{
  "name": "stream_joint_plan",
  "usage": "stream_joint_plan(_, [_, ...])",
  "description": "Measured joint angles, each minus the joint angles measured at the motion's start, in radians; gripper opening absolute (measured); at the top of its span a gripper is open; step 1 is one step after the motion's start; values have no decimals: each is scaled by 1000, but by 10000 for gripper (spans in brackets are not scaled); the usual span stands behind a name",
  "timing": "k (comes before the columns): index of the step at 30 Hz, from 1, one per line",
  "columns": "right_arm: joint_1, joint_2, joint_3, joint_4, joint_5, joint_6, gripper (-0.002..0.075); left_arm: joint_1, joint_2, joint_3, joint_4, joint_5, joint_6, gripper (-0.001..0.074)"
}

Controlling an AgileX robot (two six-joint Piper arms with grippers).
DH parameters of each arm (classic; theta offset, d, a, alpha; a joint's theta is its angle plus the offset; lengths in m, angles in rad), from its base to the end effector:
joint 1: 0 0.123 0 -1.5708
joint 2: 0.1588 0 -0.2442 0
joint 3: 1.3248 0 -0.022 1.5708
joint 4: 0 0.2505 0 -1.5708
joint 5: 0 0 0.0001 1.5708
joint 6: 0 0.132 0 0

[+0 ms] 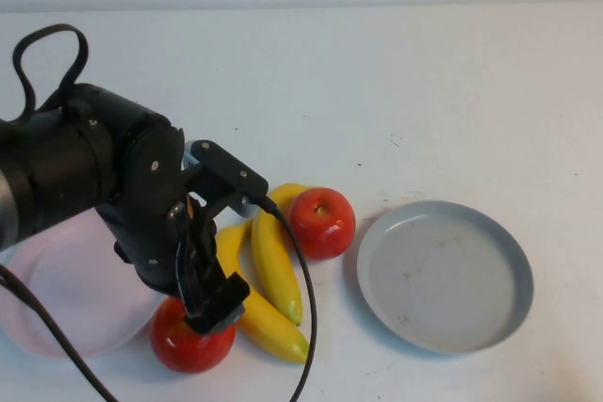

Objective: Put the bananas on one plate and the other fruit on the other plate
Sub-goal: Put one type of fruit in the left plate

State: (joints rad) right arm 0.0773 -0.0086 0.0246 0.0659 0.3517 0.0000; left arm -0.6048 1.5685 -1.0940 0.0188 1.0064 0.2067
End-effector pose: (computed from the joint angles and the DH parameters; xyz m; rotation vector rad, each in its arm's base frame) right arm 0.1330 0.0133 0.1628 -0.0301 1.8519 0.1179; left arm 0.2492 -0.1697 0.1600 1.1819 2.7188 -0.0277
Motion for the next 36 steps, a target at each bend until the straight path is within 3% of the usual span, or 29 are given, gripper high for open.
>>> stream_joint_plan(36, [0, -5, 0, 0, 0, 0, -17, 0, 81, 0, 3, 6, -68, 664])
